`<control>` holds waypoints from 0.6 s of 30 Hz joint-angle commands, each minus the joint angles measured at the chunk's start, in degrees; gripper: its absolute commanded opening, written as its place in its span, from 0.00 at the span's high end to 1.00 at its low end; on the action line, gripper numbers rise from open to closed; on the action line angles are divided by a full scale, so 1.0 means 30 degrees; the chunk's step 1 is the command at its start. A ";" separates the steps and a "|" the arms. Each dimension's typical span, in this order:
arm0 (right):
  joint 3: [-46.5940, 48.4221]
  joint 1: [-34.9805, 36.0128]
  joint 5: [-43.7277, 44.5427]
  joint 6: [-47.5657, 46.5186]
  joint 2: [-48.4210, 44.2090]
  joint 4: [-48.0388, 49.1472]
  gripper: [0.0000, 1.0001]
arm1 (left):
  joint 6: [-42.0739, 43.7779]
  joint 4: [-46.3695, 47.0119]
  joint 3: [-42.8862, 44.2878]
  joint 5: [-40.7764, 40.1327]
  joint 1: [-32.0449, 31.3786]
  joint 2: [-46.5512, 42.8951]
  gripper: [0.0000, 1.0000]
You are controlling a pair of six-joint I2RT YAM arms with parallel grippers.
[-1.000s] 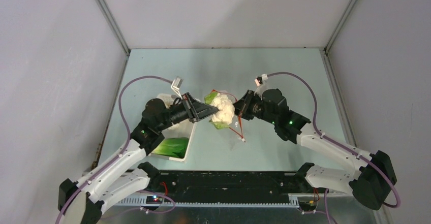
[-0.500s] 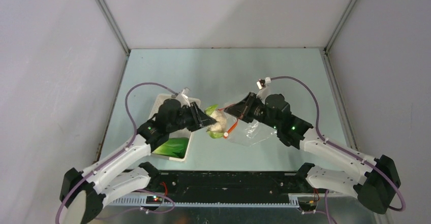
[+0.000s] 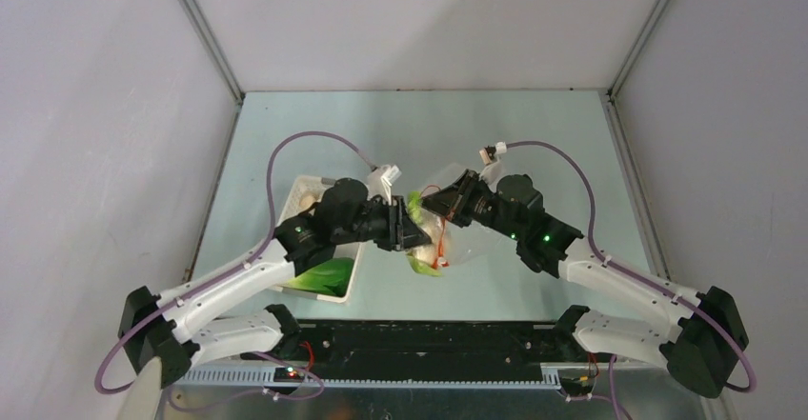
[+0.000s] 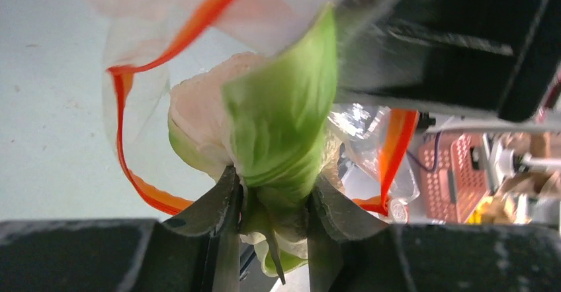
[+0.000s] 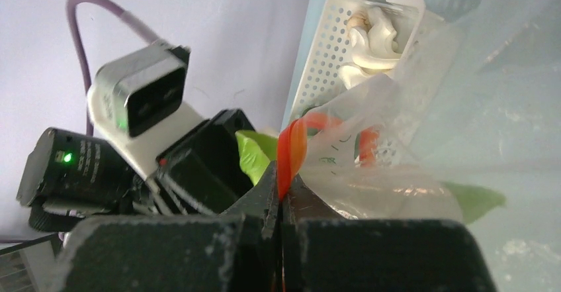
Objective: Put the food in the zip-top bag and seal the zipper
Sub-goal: Place the fake vegetable in the zipper food storage bag.
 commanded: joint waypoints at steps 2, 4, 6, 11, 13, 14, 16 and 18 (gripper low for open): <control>0.0534 -0.0084 0.0363 0.0037 -0.0209 0.0829 1.00 | 0.3111 -0.0162 0.0990 0.0465 -0.1061 0.0102 1.00; 0.0561 0.0100 -0.0290 -0.0266 -0.0219 0.1279 1.00 | 0.3054 -0.0872 0.1458 -0.1662 -0.1074 0.0256 1.00; 0.0623 0.0317 -0.1137 -0.0215 -0.0294 0.1386 1.00 | 0.2506 -0.0888 0.1736 -0.3018 -0.1079 0.0491 1.00; 0.0613 0.0439 -0.3480 0.0570 -0.0519 -0.0250 1.00 | 0.0594 0.0807 0.1499 -0.4937 -0.0920 0.0472 1.00; 0.0593 0.0440 -0.4528 0.0746 -0.0573 -0.0519 1.00 | -0.0244 0.1596 0.1145 -0.5159 -0.0646 0.0287 1.00; 0.0571 0.0465 -0.4891 0.0821 -0.0560 -0.0502 1.00 | -0.0853 0.2098 0.0842 -0.5134 -0.0324 0.0119 1.00; 0.0500 0.0553 -0.6373 0.0979 -0.0420 -0.0309 1.00 | -0.2098 0.3007 0.0239 -0.4781 0.0395 -0.0112 1.00; 0.0352 0.0736 -0.6991 0.1167 -0.0253 0.0031 1.00 | -0.3591 0.4497 -0.0602 -0.4085 0.1218 -0.0306 1.00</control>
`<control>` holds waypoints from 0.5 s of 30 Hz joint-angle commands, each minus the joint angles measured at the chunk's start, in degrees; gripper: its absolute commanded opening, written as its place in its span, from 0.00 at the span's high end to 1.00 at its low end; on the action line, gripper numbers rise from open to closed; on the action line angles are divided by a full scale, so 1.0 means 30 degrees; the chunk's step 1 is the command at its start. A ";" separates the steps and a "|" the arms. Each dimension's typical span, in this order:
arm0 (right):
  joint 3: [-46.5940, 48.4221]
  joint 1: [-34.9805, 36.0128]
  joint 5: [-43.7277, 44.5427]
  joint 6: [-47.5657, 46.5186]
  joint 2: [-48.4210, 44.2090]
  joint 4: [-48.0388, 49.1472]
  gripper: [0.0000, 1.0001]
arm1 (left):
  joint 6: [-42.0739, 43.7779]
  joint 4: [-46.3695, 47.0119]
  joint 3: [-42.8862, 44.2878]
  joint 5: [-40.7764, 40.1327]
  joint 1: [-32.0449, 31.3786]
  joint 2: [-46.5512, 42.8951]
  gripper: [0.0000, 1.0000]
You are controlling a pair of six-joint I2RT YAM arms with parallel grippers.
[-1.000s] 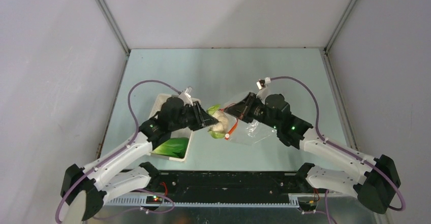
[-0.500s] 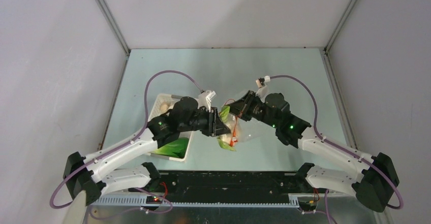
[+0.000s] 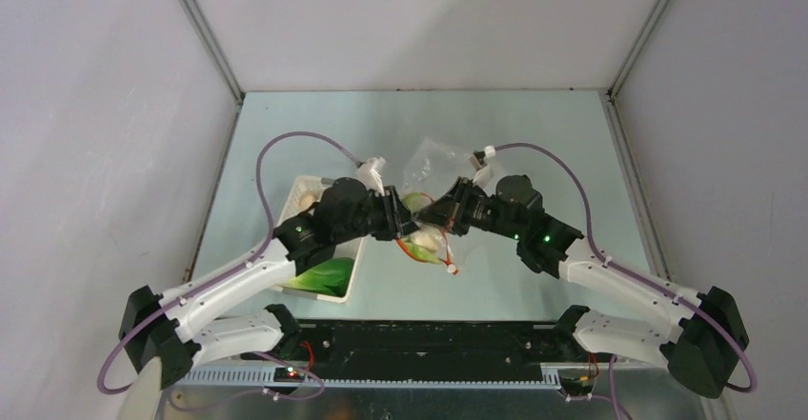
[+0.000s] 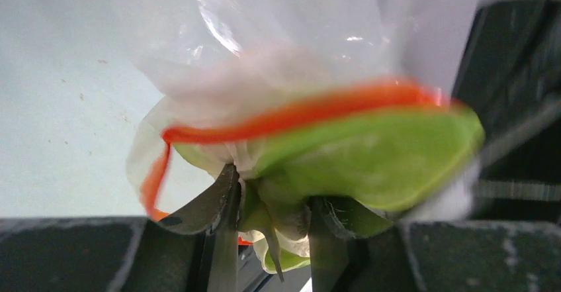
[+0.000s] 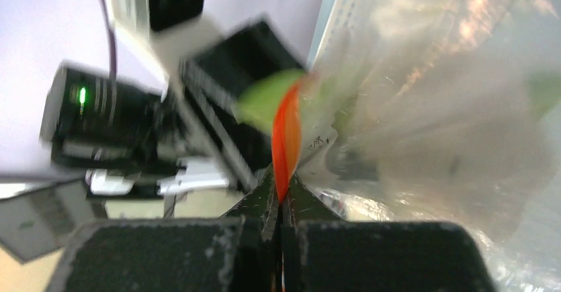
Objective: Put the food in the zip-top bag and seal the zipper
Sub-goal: Place the fake vegetable in the zipper food storage bag.
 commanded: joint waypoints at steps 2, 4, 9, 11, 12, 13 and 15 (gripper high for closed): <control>0.0161 0.0847 -0.4640 0.0754 -0.0049 0.0478 1.00 | -0.4746 0.5976 -0.1680 -0.0050 0.2563 -0.0823 1.00; 0.0107 0.0857 -0.4927 0.0686 -0.0007 0.0256 1.00 | -0.5809 0.6311 -0.2041 0.0014 0.3132 -0.1002 1.00; 0.0077 0.0706 -0.5038 -0.0055 -0.0221 -0.1455 1.00 | -0.7596 0.5600 -0.2371 -0.2027 0.3597 -0.2259 1.00; 0.0086 0.0660 -0.5127 -0.0092 -0.0095 -0.1333 1.00 | -0.8238 0.5602 -0.2490 -0.3031 0.3617 -0.2742 1.00; 0.0072 0.0669 -0.5263 -0.0039 -0.0025 -0.1188 1.00 | -0.8408 0.5589 -0.2466 -0.3247 0.3606 -0.2853 1.00; 0.0035 0.0654 -0.5295 0.0068 0.0101 -0.0699 1.00 | -0.8850 0.5433 -0.2431 -0.3505 0.3605 -0.3018 1.00; -0.0209 0.0621 -0.5206 0.0593 0.0187 0.0559 1.00 | -0.9073 0.5387 -0.2393 -0.3538 0.3611 -0.3082 1.00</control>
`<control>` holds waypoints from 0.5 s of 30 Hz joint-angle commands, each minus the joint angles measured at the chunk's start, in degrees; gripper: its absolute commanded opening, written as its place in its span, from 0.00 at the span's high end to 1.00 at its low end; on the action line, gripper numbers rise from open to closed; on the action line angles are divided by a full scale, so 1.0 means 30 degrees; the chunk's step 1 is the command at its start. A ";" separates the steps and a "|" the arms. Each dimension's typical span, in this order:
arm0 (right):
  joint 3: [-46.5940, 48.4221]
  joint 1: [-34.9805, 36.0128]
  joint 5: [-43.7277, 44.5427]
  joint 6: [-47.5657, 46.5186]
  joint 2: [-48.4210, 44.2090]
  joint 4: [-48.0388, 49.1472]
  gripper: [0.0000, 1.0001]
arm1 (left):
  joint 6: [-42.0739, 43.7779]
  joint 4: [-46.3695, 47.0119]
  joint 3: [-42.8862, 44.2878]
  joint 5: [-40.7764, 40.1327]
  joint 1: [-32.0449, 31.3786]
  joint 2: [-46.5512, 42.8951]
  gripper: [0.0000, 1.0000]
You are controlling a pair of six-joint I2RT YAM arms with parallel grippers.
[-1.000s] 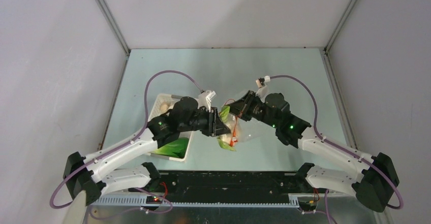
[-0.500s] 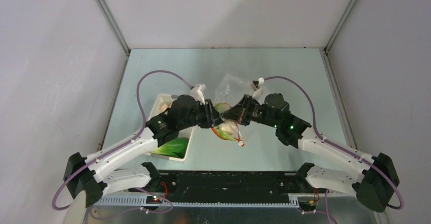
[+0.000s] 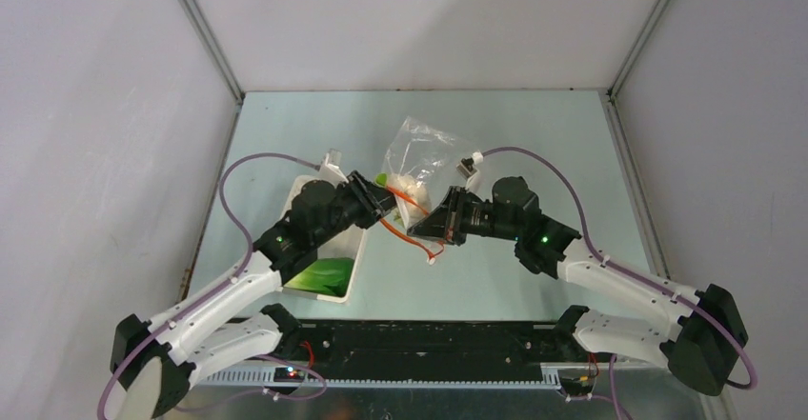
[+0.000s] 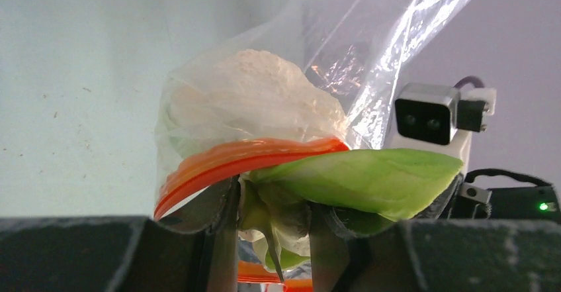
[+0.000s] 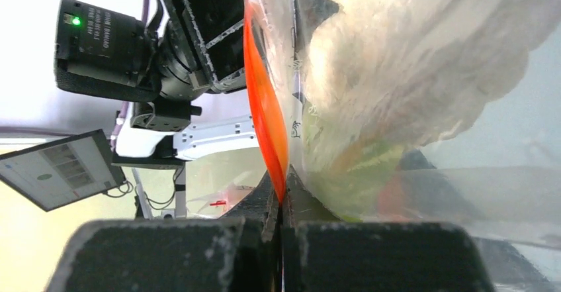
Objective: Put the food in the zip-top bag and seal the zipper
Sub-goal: Place the fake vegetable in the zipper food storage bag.
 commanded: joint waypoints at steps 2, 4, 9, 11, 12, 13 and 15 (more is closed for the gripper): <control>-0.0536 0.0121 -0.1375 0.1063 0.0111 0.2610 1.00 | -0.1976 0.1475 0.0273 -0.2515 0.0460 -0.0631 1.00; -0.0699 0.0097 -0.0837 0.1787 0.0178 0.3672 1.00 | -0.1859 0.1031 0.0313 -0.2735 0.0382 -0.0585 1.00; -0.0843 0.0058 0.0491 0.3625 0.0326 0.6195 1.00 | 0.0705 -0.0128 0.1067 -0.3872 -0.0388 -0.0055 1.00; -0.0895 0.0057 0.0901 0.4492 0.0366 0.6761 1.00 | 0.1583 -0.0700 0.1569 -0.4813 -0.1280 0.0161 1.00; -0.1120 0.0040 0.1274 0.4871 0.0382 0.7032 1.00 | 0.2740 -0.0877 0.1867 -0.5163 -0.1935 0.0210 1.00; -0.1304 -0.0001 0.1487 0.5933 0.0393 0.7857 1.00 | 0.3783 -0.0995 0.2024 -0.5908 -0.2264 0.0269 1.00; -0.2029 -0.0152 0.2095 0.7691 0.0433 0.9529 1.00 | 0.5226 -0.1160 0.2297 -0.6320 -0.3293 0.0220 1.00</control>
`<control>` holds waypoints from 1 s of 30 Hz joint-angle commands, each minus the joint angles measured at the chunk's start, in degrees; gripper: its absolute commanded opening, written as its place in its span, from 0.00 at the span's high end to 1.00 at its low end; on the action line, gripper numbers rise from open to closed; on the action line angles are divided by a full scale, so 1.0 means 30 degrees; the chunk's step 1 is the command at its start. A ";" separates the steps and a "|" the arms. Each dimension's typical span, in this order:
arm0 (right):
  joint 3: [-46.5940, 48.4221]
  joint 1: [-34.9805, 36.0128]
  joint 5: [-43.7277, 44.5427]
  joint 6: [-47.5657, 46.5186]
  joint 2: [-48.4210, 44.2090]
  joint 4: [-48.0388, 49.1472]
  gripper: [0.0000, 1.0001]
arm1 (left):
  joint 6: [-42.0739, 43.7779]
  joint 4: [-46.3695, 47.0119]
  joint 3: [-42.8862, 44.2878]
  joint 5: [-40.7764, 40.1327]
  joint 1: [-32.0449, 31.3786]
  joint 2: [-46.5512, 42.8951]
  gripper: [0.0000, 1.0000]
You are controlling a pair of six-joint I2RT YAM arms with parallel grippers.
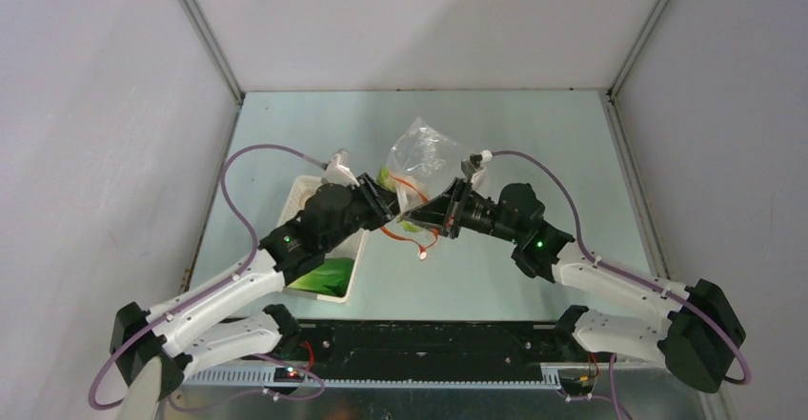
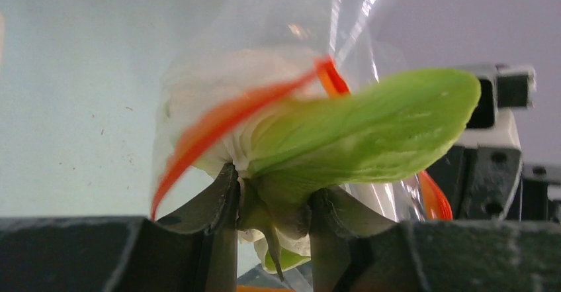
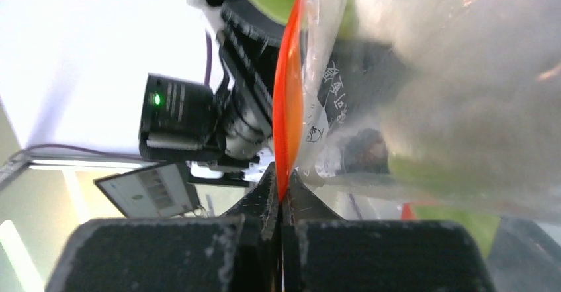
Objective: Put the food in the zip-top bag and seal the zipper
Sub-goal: Place the fake vegetable in the zipper food storage bag.
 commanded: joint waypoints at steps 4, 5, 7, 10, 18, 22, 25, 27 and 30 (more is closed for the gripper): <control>-0.1294 -0.0216 0.1783 0.5246 0.0020 0.5479 1.00 | 0.6170 0.1371 0.0740 -0.2499 -0.2188 -0.0637 1.00; -0.1302 -0.0207 0.2004 0.5323 -0.0047 0.5402 1.00 | 0.6545 0.1488 0.0573 -0.2364 -0.2282 -0.0719 1.00; -0.1304 -0.0210 0.2432 0.5381 -0.0347 0.4704 1.00 | 0.7718 0.1525 0.0612 -0.2183 -0.2733 -0.0828 1.00; -0.1304 -0.0221 0.2975 0.5237 -0.1010 0.3568 1.00 | 0.9636 0.0041 0.1428 -0.3132 -0.3872 -0.0259 1.00; -0.1304 -0.0397 0.3581 0.4199 -0.2375 0.1256 1.00 | 0.9977 -0.2341 0.3778 -0.3333 -0.4521 0.0684 0.47; -0.1304 -0.0489 0.3663 0.3762 -0.2646 0.0158 1.00 | 0.9777 -0.2550 0.4139 -0.2590 -0.4514 -0.0219 0.04; -0.1304 -0.0539 0.3790 0.3536 -0.2808 -0.0333 1.00 | 0.9806 -0.3165 0.4555 -0.1939 -0.4529 -0.0873 0.01; -0.1304 -0.0625 0.3875 0.3400 -0.2896 -0.0572 1.00 | 0.9781 -0.3601 0.4812 -0.1702 -0.4523 -0.1264 0.00; -0.1304 -0.0774 0.3926 0.3243 -0.3097 -0.0910 1.00 | 0.9530 -0.4262 0.5111 -0.1914 -0.4529 -0.1912 0.00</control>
